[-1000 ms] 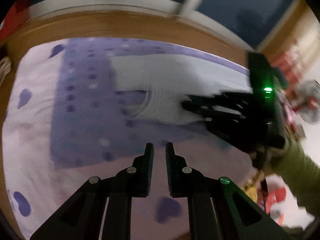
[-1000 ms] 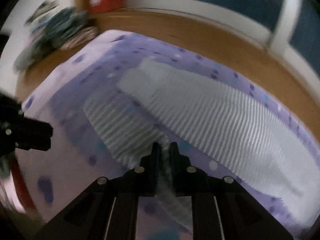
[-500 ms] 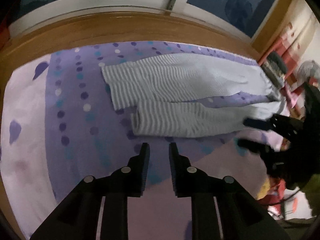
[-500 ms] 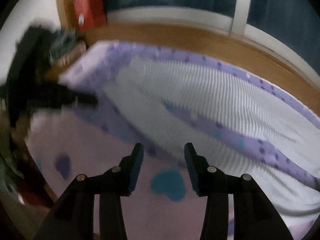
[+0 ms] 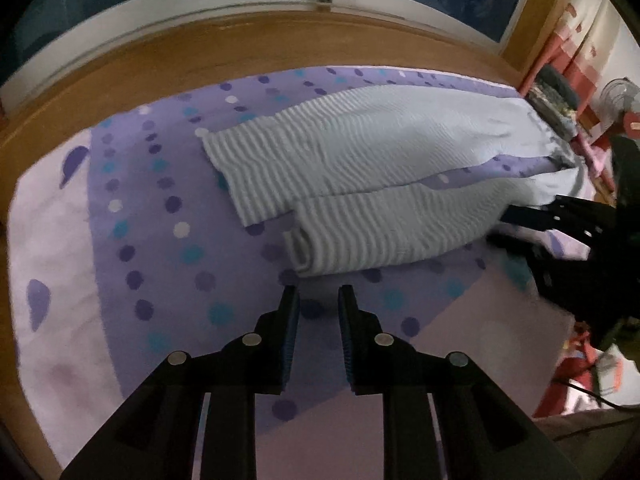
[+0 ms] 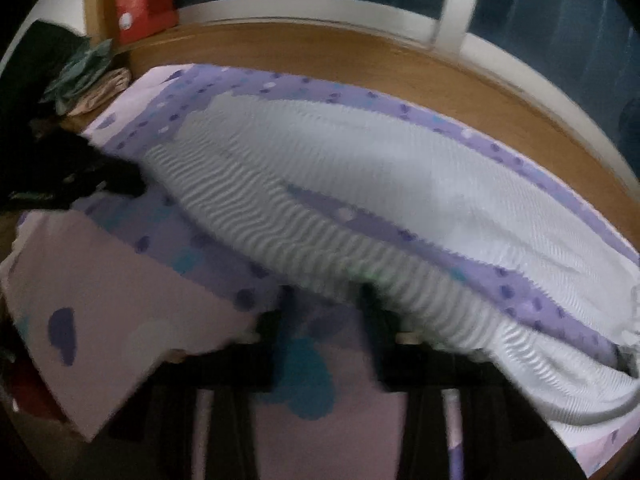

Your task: Fold clothes

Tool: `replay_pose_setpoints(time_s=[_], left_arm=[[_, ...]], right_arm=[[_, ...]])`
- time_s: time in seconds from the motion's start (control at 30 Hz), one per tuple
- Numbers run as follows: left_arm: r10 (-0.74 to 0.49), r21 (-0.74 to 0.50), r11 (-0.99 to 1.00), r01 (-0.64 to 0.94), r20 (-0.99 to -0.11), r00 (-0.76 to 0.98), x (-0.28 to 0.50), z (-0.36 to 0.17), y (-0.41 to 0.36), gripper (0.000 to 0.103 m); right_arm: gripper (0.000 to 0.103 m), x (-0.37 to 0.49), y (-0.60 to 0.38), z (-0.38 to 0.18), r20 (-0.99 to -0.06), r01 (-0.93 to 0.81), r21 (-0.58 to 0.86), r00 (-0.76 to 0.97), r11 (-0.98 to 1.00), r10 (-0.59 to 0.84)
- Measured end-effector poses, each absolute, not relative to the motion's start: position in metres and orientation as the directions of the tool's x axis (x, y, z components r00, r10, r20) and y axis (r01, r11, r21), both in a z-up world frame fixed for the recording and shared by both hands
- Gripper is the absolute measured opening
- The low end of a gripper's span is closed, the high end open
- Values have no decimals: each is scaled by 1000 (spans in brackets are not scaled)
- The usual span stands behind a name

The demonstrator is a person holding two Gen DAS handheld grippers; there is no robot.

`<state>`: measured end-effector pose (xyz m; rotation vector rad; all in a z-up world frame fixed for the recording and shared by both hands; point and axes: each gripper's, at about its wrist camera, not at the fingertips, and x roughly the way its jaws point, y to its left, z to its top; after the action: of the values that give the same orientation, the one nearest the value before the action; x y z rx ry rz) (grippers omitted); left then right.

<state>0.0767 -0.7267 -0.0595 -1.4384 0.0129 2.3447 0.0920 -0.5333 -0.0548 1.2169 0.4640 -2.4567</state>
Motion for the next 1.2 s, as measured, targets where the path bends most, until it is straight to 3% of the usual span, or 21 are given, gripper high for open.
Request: replay_pose_setpoints(time_s=[0.13, 0.53, 0.67, 0.7, 0.83, 1.03, 1.2], left_arm=[[384, -248, -903, -352, -832, -399, 68, -54, -717, 20], [373, -244, -912, -330, -826, -422, 9, -52, -703, 20], [355, -232, -919, -320, -840, -410, -10, -57, -701, 20], [354, -233, -919, -317, -842, -408, -12, -59, -700, 20], [360, -244, -919, -308, -840, -407, -17, -62, -699, 20], [390, -282, -909, -305, -833, -392, -7, -57, -706, 20], [411, -320, -906, -276, -821, -396, 19, -53, -717, 20]], right_arm=[[8, 59, -517, -44, -808, 407, -59, -556, -912, -196], [10, -5, -495, -48, -834, 289, 105, -496, -951, -242], [32, 12, -489, -29, -797, 286, 60, -564, -956, -218], [33, 19, -487, -24, -786, 301, 62, -573, -952, -232], [34, 48, -493, -18, -784, 414, 50, -547, -909, -293], [34, 61, -534, -53, -839, 572, -153, -506, -806, -200], [31, 44, -537, -62, -835, 568, -134, -506, -812, -216]])
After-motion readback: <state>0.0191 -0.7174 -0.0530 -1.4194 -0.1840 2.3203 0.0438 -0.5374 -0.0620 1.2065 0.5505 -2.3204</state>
